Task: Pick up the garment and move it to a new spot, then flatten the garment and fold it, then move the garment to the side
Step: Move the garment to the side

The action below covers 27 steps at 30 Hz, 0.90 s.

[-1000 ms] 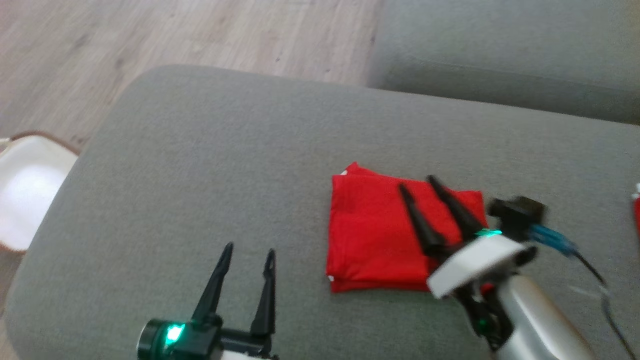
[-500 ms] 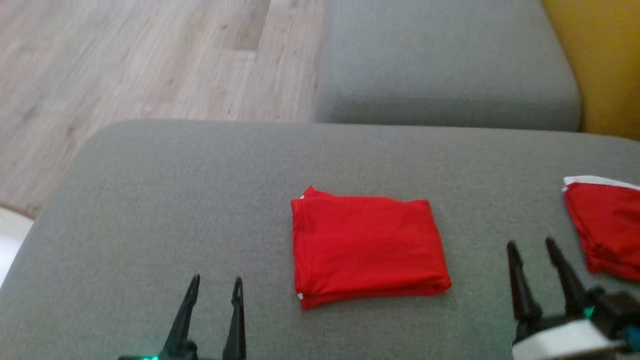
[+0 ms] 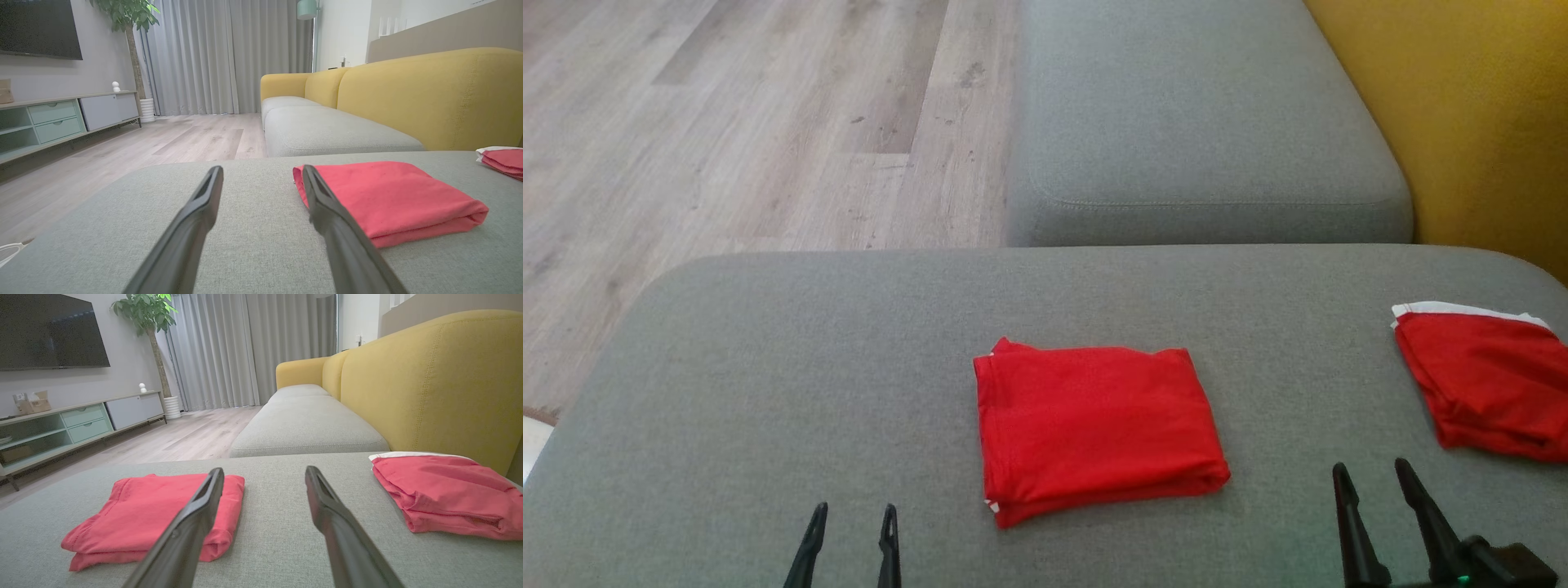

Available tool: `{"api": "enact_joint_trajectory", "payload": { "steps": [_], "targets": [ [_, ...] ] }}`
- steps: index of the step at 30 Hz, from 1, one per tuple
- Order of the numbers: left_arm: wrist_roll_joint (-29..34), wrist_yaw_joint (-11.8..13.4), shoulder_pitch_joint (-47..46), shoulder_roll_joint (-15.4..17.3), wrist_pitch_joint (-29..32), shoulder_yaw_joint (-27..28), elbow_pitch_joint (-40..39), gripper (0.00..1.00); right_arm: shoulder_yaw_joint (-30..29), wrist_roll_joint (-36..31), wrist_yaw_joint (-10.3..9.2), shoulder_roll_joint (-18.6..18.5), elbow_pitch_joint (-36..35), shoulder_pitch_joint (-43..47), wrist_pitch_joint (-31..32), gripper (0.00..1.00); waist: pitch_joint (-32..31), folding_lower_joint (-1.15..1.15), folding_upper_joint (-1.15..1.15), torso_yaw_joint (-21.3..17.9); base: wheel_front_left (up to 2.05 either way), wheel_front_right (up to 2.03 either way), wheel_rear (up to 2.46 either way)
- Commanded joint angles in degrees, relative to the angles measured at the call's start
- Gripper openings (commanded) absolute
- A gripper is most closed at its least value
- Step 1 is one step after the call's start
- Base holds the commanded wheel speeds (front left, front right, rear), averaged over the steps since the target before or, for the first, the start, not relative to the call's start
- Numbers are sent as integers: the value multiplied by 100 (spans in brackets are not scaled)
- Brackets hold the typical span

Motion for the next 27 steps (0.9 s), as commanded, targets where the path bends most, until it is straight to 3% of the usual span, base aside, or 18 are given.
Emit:
{"api": "enact_joint_trajectory", "payload": {
  "steps": [1, 27],
  "targets": [
    [55, -16, -235, -60, -55, 196, -170, 100, 129, -52, 37, -73, -168, -151, -69, 100, -14, 0, 0, -13, 0, 0, 0],
    [207, -168, -176, -108, -55, 455, -236, 100, 256, -117, 37, -82, -107, -107, -70, 100, -27, 0, 0, -133, 0, 0, 0]
  ]
}}
